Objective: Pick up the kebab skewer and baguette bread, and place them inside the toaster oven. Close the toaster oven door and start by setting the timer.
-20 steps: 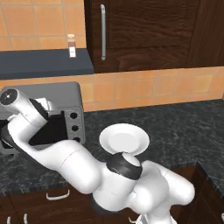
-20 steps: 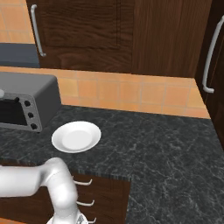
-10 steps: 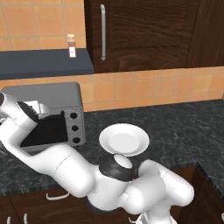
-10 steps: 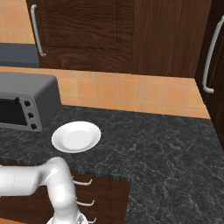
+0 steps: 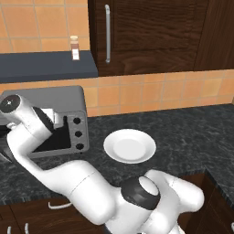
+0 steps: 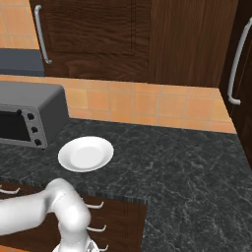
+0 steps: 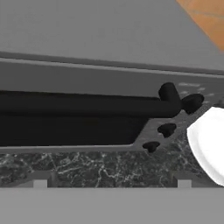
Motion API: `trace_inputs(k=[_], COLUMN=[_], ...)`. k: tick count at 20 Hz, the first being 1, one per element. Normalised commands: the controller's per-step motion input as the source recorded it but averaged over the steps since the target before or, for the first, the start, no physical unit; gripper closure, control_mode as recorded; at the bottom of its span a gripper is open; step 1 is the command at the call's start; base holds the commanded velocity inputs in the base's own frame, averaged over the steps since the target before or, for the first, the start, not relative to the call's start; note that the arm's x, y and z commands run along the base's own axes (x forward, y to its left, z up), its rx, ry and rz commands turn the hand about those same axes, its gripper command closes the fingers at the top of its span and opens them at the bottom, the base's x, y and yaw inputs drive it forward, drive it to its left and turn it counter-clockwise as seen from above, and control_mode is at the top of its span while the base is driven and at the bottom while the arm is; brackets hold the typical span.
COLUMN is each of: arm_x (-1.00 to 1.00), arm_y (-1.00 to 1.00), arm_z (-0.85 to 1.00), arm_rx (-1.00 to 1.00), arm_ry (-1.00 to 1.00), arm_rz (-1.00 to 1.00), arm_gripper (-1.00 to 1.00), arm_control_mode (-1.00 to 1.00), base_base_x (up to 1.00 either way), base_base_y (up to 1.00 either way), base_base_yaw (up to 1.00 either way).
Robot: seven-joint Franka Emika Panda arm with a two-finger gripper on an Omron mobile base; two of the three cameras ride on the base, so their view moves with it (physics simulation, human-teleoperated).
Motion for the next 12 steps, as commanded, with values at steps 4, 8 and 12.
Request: trace_inputs(k=[4, 8, 12], arm_x=[-0.72, -0.53, -0.47], arm_y=[-0.39, -0.53, -0.62], arm_z=[-0.04, -0.05, 0.00], arm_rx=[0.05, -0.02, -0.14], arm_ry=[-0.08, -0.02, 0.01], arm_rz=[0.07, 0.19, 0.34], arm_gripper=[-1.00, -1.00, -1.00], arm_control_mode=[-1.00, -1.00, -1.00], base_base_x=[0.00, 0.00, 0.00], base_base_y=[0.00, 0.00, 0.00], base_base_yaw=[0.00, 0.00, 0.00])
